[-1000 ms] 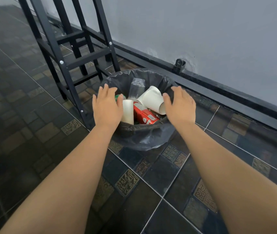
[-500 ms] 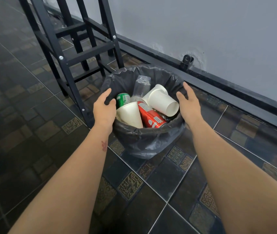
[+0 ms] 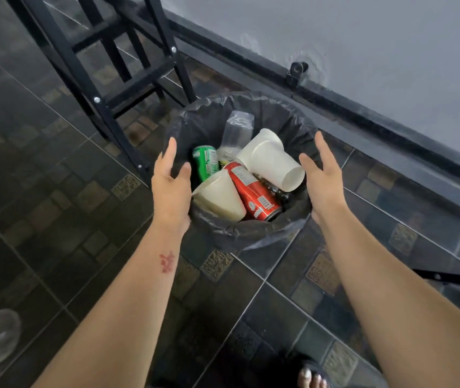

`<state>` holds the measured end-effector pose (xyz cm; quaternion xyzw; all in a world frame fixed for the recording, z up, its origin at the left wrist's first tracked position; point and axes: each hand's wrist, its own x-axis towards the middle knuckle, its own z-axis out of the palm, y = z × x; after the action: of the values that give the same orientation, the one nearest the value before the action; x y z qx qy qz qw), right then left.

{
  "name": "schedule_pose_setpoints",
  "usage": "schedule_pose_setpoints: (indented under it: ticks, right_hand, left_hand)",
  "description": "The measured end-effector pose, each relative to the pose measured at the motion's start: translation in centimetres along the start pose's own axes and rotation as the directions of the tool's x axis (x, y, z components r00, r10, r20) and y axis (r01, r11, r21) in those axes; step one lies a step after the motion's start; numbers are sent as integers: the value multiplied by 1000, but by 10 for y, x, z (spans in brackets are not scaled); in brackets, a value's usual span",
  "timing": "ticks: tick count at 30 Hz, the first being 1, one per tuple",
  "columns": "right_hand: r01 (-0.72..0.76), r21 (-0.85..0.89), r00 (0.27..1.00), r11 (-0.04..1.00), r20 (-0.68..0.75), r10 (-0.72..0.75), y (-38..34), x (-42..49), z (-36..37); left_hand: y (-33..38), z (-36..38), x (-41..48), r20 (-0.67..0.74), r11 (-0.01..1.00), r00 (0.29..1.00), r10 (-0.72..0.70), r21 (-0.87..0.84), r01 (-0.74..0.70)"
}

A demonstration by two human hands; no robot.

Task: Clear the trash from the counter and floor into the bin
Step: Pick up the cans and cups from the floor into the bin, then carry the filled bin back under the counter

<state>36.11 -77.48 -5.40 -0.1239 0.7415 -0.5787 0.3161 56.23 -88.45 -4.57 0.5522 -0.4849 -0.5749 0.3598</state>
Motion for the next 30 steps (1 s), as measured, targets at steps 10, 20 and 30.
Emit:
schedule_pose_setpoints:
  ticks: [10,20,30]
  right_hand:
    - [-95,-81,995,992,-48,91,-224,-160,-87]
    - [-40,-72,999,997,-29,38,-379,-285,-175]
    - [9,-8,992,1000,-127,-10,-388,-410,-243]
  left_hand:
    - [219,-32,-153,24,993,996,-88,75,86]
    - [377,-46,-300,-7,997,997,-75,32,75]
    - [407,-73,-409,114,996,993,19,88,-29]
